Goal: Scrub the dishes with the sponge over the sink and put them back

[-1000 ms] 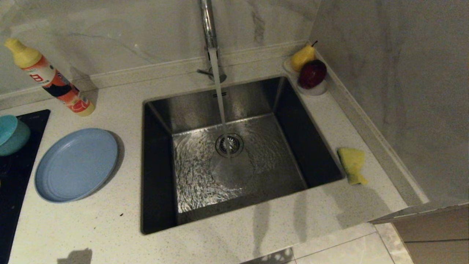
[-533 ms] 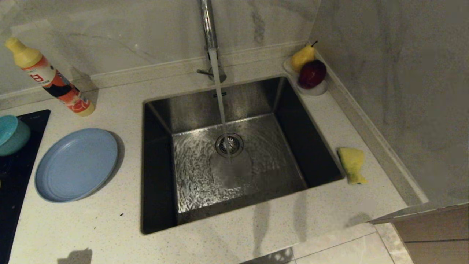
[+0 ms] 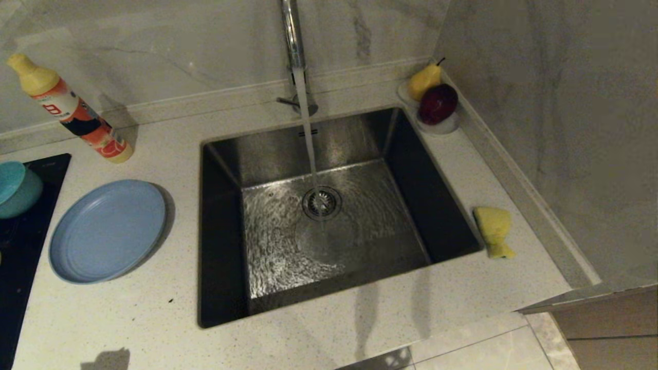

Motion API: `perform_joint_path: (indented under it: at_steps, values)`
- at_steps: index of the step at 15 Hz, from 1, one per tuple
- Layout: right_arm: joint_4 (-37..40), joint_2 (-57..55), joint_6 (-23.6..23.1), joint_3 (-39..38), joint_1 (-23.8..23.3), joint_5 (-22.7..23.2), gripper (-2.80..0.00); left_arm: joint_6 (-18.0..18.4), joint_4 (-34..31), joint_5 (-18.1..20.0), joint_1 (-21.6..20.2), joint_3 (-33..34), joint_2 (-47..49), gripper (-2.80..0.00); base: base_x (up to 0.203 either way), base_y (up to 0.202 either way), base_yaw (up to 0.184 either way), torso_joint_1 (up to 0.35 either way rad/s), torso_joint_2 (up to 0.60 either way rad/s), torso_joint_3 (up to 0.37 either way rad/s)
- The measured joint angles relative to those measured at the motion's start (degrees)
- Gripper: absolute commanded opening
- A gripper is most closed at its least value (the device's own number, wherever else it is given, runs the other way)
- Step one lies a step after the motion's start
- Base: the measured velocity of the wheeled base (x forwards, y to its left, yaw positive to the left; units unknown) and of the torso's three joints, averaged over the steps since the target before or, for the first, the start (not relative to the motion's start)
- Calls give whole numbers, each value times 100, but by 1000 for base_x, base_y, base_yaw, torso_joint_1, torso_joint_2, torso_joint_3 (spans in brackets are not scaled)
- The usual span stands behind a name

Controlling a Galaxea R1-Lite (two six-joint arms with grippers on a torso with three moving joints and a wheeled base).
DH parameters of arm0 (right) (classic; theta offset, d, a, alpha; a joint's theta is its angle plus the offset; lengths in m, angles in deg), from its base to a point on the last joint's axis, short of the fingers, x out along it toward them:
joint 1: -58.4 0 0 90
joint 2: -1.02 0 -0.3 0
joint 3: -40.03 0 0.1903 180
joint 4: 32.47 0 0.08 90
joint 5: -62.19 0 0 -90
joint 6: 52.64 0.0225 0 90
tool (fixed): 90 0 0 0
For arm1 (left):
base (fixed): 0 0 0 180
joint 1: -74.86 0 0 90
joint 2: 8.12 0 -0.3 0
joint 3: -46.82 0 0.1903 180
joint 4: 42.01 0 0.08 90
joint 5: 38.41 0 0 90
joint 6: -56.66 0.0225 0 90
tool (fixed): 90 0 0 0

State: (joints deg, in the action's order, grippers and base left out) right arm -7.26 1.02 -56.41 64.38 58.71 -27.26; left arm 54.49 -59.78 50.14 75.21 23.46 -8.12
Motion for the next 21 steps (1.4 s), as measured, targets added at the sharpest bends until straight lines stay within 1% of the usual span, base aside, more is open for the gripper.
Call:
perform_joint_path:
  at_steps: [16, 21]
  values:
    - [17, 18, 2, -2, 2, 4, -280, 41, 0, -12, 0, 0, 0, -280, 0, 0, 0, 0, 0, 0]
    - [17, 18, 2, -2, 0, 2, -280, 2, 2, -9, 0, 0, 0, -280, 0, 0, 0, 0, 0, 0]
